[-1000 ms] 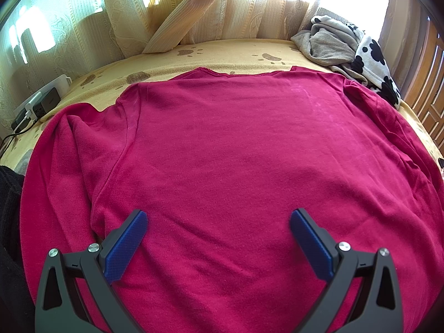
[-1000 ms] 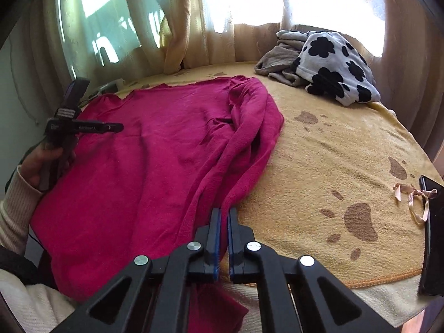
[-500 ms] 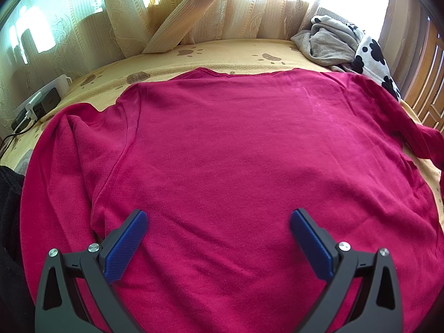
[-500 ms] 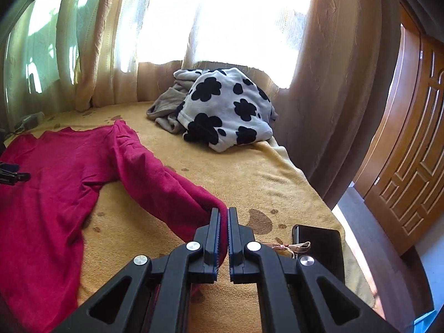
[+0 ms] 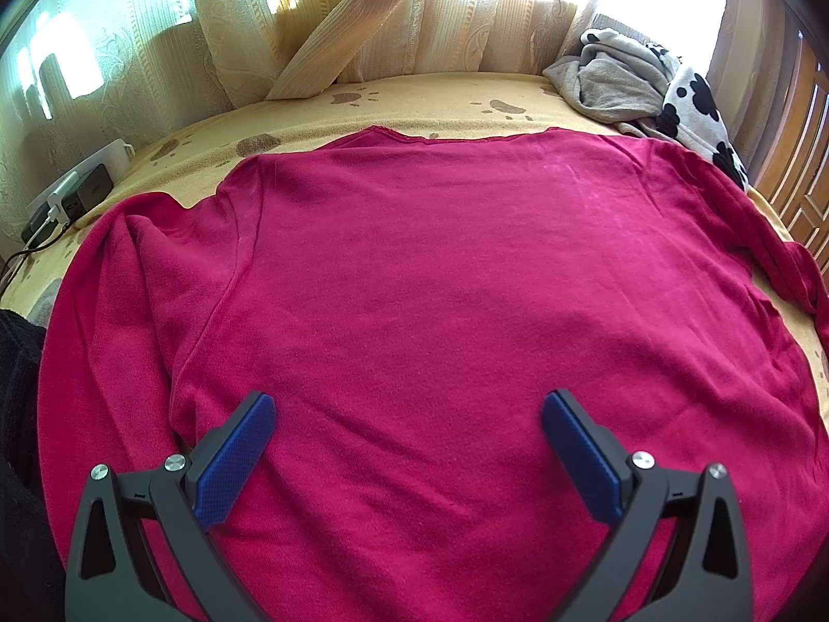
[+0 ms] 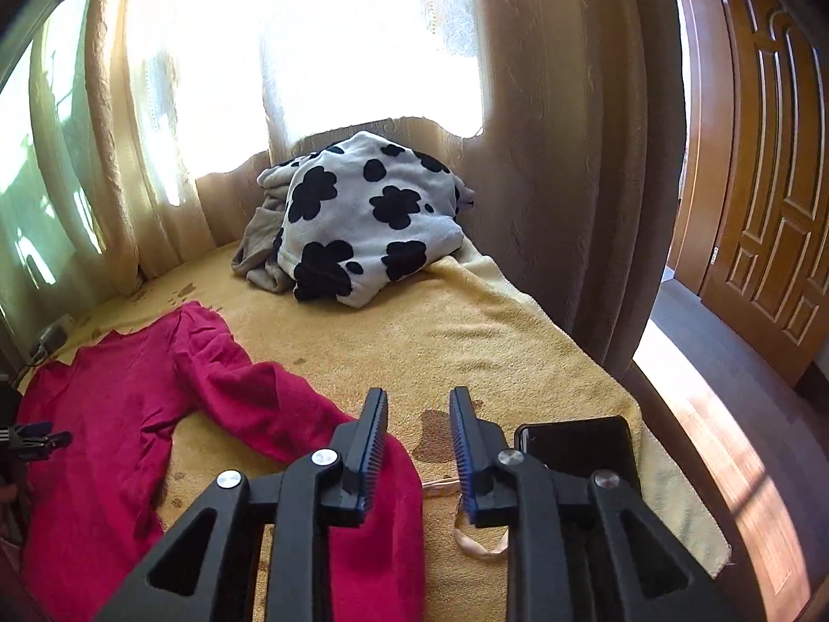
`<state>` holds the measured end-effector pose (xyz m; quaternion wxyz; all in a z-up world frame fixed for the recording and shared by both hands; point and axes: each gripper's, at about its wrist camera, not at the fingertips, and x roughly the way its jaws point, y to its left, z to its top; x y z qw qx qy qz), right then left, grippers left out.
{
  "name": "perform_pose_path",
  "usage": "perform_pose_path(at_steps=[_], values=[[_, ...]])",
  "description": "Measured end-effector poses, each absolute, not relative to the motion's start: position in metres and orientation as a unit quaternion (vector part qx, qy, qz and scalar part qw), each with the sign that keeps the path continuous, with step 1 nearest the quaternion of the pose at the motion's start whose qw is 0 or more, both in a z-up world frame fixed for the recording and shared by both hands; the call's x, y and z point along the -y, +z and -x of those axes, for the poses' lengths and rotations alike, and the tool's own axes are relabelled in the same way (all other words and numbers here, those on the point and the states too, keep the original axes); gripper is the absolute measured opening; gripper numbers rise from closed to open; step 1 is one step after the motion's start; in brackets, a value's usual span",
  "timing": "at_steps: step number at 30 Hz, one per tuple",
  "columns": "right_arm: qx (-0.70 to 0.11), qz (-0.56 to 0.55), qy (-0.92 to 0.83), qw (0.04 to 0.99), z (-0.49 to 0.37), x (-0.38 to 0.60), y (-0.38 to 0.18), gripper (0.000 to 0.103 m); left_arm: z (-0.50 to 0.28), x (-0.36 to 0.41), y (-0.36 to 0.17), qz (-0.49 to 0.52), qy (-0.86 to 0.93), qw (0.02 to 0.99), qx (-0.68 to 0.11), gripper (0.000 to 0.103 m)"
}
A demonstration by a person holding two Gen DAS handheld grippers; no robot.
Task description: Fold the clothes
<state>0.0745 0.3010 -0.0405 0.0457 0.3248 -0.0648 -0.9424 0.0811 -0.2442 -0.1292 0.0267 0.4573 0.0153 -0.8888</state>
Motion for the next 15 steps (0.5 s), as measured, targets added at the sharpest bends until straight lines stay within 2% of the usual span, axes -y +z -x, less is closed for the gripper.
perform_pose_path(at_steps=[1,2,3,12,15], values=[[0.076,-0.317,-0.944,0.048,-0.082,-0.306,-0.037,0.054,-0.081,0.244,-0.129,-0.457,-0.889,0.027,-0.015,0.103],[0.08,-0.309,-0.946,0.057,-0.091,-0.308,-0.035,0.057,-0.081,0.244,-0.129,-0.457,-0.889,0.027,-0.015,0.103],[0.074,-0.305,-0.947,0.066,-0.101,-0.307,-0.034,0.057,-0.081,0.244,-0.129,-0.457,-0.889,0.027,-0.015,0.103],[-0.161,-0.339,-0.915,0.148,-0.204,-0.236,-0.063,0.057,-0.081,0.244,-0.129,-0.457,-0.889,0.027,-0.015,0.103],[-0.189,-0.343,-0.906,0.161,-0.212,-0.224,-0.075,0.057,-0.082,0.244,-0.129,-0.457,-0.889,0.027,-0.015,0.103]])
